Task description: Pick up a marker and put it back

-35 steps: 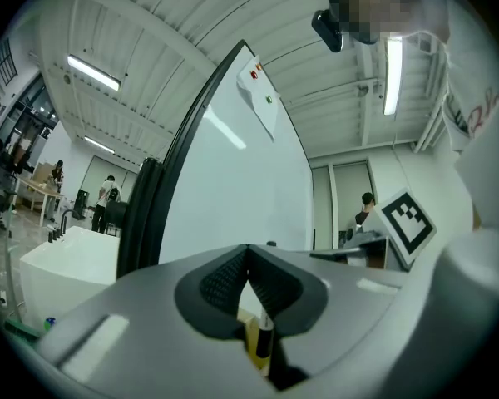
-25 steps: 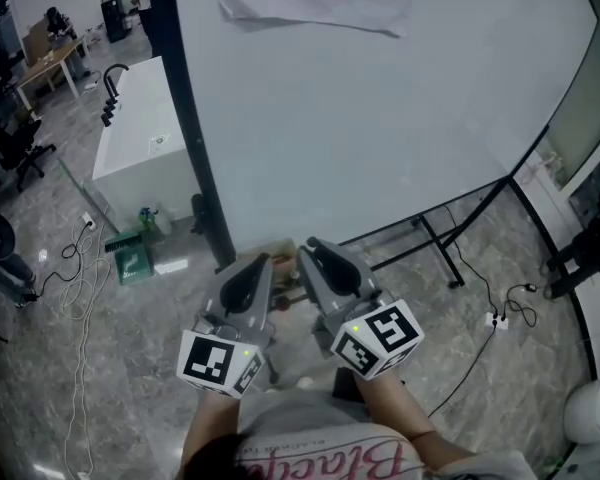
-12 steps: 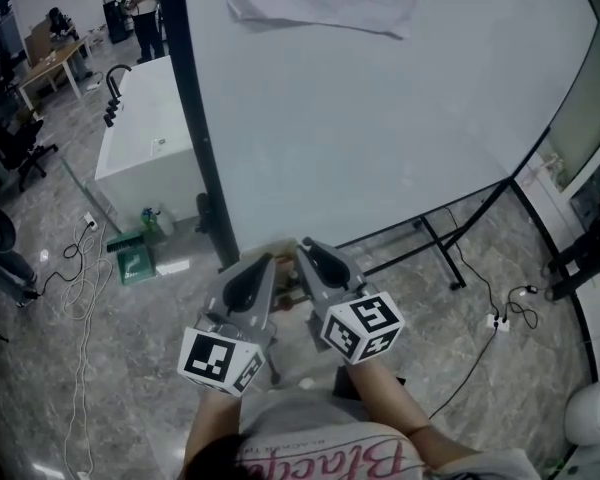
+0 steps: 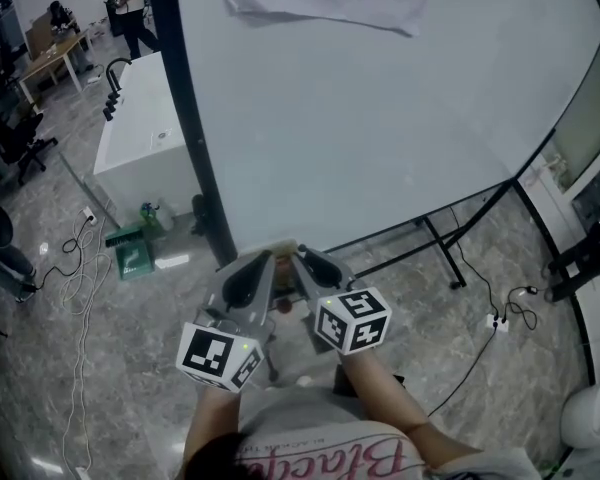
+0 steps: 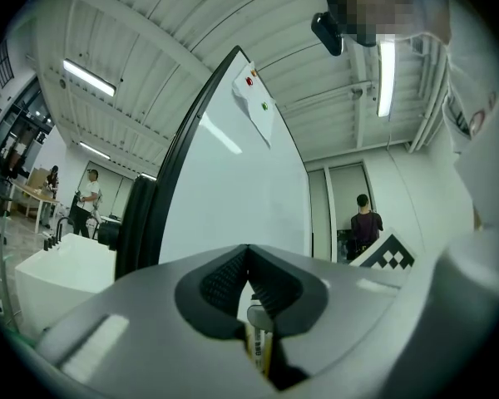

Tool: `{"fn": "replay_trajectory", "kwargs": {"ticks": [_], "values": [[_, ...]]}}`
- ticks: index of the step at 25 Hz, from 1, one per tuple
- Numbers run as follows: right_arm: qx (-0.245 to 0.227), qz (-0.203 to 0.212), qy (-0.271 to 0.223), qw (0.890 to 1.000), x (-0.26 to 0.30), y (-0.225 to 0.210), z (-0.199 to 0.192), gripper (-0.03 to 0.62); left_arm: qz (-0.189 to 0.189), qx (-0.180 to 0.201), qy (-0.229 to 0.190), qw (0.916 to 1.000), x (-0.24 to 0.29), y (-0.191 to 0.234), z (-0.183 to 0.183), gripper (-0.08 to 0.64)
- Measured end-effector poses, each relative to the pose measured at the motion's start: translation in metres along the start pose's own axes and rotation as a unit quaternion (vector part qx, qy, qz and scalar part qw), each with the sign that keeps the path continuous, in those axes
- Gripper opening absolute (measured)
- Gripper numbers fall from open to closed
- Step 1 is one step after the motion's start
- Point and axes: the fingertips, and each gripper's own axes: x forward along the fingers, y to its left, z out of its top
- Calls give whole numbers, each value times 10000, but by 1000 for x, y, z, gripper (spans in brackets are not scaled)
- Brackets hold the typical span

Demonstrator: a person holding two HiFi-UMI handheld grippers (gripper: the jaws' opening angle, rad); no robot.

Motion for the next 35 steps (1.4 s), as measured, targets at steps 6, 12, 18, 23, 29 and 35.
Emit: {"fn": "replay_trajectory", "kwargs": {"ticks": [6, 12, 18, 23, 29, 35], "values": [[-397, -198, 414, 9982, 8, -13, -16, 109, -17, 41, 16, 10000, 5, 1, -3, -1], [-499, -99, 66, 9987, -1, -11, 7, 213, 8, 89, -13, 10000, 4, 6, 0, -1], [-1088, -20, -398, 9933, -37, 14, 45, 145, -26, 71, -53, 10000, 2, 9, 3, -2], [-1289, 149, -687, 9892, -64, 36, 53, 2, -171, 99, -82, 9998, 1, -1, 6, 0], [-1344, 126, -767, 9879, -78, 42, 55, 2, -336, 185, -79, 9992, -2, -17, 9, -1], [-1374, -44, -1036, 9851, -91, 39, 67, 2, -398, 309, -158, 9986, -6, -25, 19, 0]]}}
